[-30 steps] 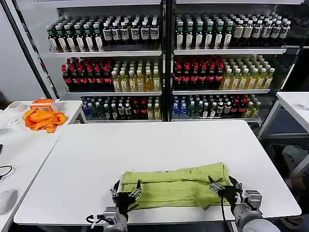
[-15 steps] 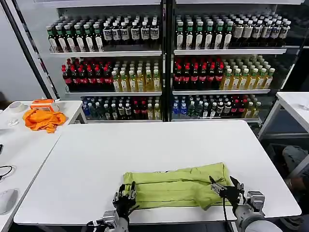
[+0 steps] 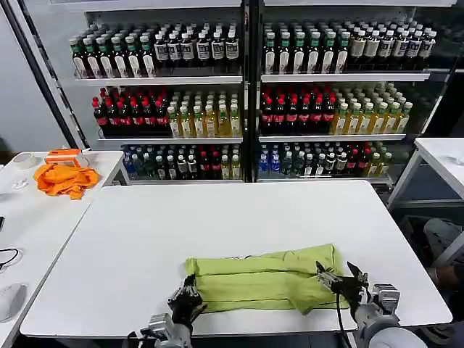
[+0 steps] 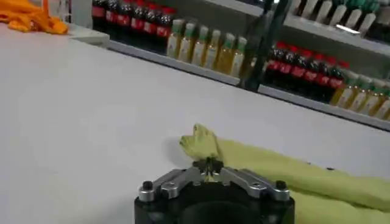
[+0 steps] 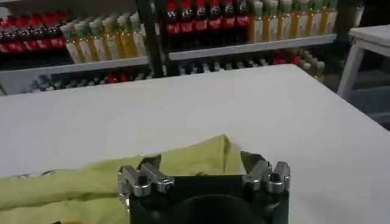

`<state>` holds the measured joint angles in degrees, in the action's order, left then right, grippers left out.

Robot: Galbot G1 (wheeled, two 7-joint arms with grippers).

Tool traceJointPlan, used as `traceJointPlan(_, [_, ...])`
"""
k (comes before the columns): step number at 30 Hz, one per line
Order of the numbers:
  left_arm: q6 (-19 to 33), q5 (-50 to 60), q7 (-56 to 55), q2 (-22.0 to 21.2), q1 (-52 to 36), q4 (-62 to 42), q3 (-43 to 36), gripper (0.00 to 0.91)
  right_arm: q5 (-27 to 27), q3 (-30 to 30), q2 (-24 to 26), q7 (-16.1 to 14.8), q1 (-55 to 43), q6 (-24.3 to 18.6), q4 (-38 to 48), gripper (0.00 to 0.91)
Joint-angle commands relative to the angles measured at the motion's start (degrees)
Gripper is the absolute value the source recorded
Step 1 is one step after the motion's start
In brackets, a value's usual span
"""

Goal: Fold and organize the clothes.

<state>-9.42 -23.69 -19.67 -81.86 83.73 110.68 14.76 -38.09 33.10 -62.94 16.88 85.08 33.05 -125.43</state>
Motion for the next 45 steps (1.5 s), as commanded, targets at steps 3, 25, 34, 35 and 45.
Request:
traceJointPlan(3, [0.5, -7.9, 1.5, 7.9, -2.3, 6.0, 12.2, 0.02, -1.6, 1.1, 0.5, 0.1, -2.8, 0.0, 0.6, 0.907])
traceJointPlan(25, [-10.8, -44.1, 7.5, 12.1, -1.6, 17.5, 18.9, 0.02, -1.0, 0.8, 0.2, -0.5, -2.7, 0.0, 0.9, 0.907])
traceJointPlan(34, [-11.1, -45.3, 6.6, 2.7, -6.4, 12.4, 4.9, 0.02, -0.4, 1.0, -0.8, -0.7, -2.7, -0.1, 1.6, 0.907])
traceJointPlan(35, [-11.0, -45.2, 6.6, 2.2, -6.7, 11.8, 4.1, 0.02, -0.3, 1.0, -0.9, -0.8, -2.7, -0.1, 1.5, 0.907])
traceJointPlan(45, [-10.0, -39.5, 6.7, 0.6, -9.8, 3.7, -4.6, 0.02, 0.0, 0.8, -1.2, -0.9, -3.0, -0.1, 1.4, 0.907])
